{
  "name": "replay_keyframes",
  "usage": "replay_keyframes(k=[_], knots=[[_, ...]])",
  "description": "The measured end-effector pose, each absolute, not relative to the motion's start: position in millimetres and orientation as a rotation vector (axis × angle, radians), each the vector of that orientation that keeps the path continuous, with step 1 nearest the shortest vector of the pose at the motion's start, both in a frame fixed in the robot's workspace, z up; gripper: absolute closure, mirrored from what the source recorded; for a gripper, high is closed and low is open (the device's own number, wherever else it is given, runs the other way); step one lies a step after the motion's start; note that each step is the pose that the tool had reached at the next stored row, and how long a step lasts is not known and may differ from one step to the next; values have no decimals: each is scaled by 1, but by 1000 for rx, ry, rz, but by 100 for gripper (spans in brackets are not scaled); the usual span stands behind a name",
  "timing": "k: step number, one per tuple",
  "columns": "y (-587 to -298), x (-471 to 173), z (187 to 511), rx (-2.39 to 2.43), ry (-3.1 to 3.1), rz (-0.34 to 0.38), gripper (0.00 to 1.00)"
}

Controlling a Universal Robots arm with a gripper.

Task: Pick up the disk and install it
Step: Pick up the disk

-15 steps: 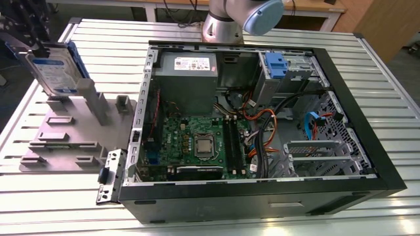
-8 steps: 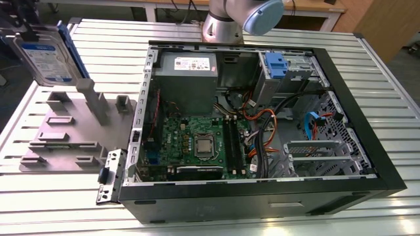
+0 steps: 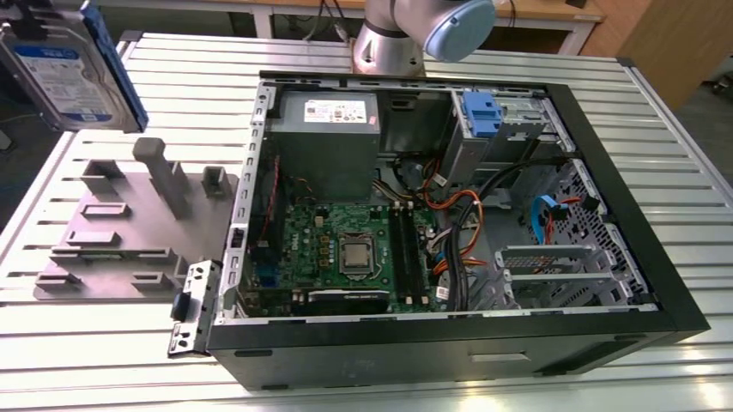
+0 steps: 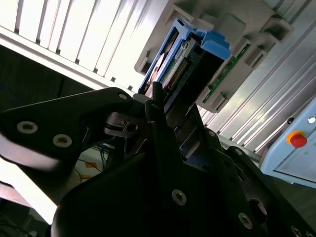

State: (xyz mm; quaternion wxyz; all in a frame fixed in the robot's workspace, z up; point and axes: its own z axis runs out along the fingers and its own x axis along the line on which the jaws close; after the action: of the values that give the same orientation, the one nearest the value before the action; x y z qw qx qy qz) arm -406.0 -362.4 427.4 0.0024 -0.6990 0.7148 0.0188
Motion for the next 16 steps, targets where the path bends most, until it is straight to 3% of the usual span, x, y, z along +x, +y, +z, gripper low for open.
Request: replay_keyframes(k=[10, 16], knots=[[-362, -406, 477, -2193, 2242, 59, 65], [-362, -406, 490, -2193, 2242, 59, 65]])
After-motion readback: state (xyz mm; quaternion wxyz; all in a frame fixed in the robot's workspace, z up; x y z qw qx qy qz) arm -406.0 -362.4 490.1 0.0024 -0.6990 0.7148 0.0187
